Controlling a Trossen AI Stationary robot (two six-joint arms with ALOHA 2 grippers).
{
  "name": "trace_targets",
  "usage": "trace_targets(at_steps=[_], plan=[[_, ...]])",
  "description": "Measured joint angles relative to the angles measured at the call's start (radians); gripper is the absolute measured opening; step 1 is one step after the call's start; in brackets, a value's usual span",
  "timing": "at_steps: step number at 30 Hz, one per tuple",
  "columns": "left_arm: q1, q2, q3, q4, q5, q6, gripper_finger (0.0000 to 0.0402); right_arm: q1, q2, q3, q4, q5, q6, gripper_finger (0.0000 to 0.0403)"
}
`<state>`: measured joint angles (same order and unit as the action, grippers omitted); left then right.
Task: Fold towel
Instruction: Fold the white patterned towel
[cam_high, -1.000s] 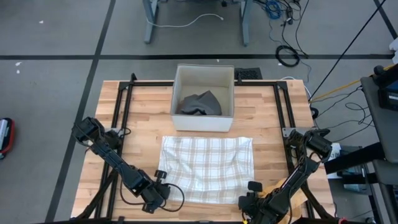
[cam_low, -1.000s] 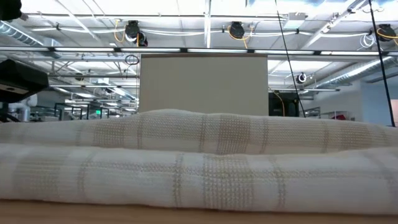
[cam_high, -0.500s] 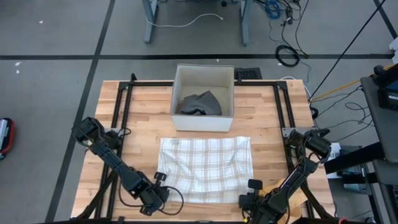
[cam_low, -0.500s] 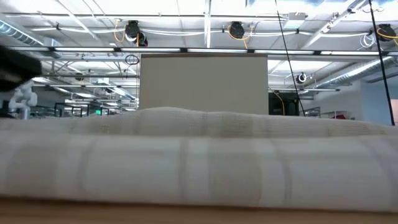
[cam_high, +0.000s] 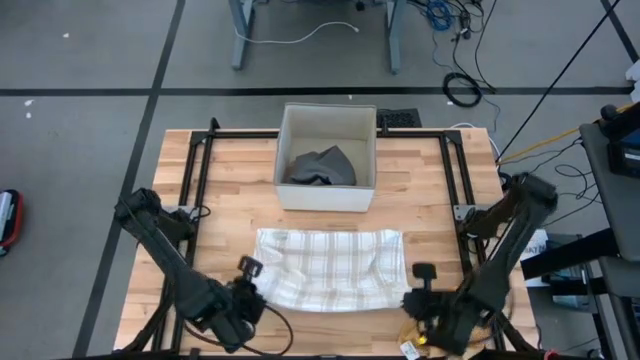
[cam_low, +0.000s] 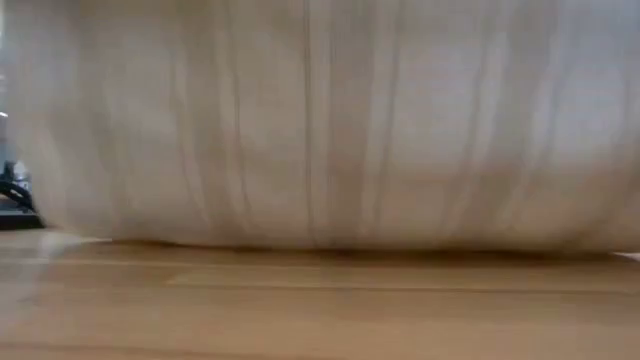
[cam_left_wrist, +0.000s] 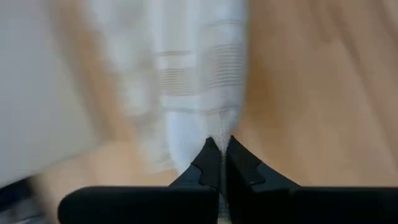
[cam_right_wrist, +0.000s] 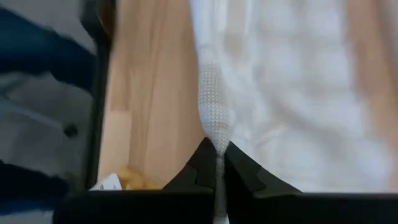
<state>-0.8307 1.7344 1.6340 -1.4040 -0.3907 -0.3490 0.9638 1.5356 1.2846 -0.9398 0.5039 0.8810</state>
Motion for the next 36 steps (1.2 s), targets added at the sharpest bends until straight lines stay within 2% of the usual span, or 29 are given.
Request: trace_targets(at_steps=[3, 8, 10, 15, 19, 23, 26, 29, 33, 36], plan=[[0.0, -0.003, 0.19, -0.181, -0.161, -0.033, 0.0006, 0.0, -0.13, 0.0, 0.01, 0.102, -0.093, 0.0001], [-0.006, -0.066, 0.374, -0.162, -0.393, 0.039, 0.0005, 0.016, -0.309, 0.0, 0.093, 0.261, -0.309, 0.0], [-0.004, -0.079, 0.408, -0.17, -0.44, 0.06, 0.0005, 0.023, -0.36, 0.0, 0.147, 0.283, -0.406, 0.0], [0.033, -0.096, 0.416, -0.167, -0.443, 0.095, 0.0005, 0.025, -0.435, 0.001, 0.218, 0.316, -0.561, 0.0], [0.104, -0.099, 0.387, -0.167, -0.431, 0.123, 0.0005, 0.001, -0.468, 0.001, 0.166, 0.38, -0.588, 0.0], [0.222, -0.098, 0.336, -0.168, -0.436, 0.186, 0.0005, -0.045, -0.505, 0.001, 0.067, 0.442, -0.583, 0.0], [0.306, -0.097, 0.319, -0.168, -0.504, 0.23, 0.0005, -0.084, -0.531, 0.001, 0.029, 0.473, -0.603, 0.0], [0.337, -0.099, 0.321, -0.169, -0.541, 0.251, 0.0005, -0.108, -0.546, 0.001, 0.029, 0.476, -0.644, 0.0], [0.305, -0.099, 0.322, -0.167, -0.47, 0.25, 0.0005, -0.107, -0.541, 0.001, 0.015, 0.367, -0.623, 0.0], [0.264, -0.099, 0.314, -0.162, -0.288, 0.244, 0.0005, -0.107, -0.517, 0.001, -0.031, 0.209, -0.512, 0.0]])
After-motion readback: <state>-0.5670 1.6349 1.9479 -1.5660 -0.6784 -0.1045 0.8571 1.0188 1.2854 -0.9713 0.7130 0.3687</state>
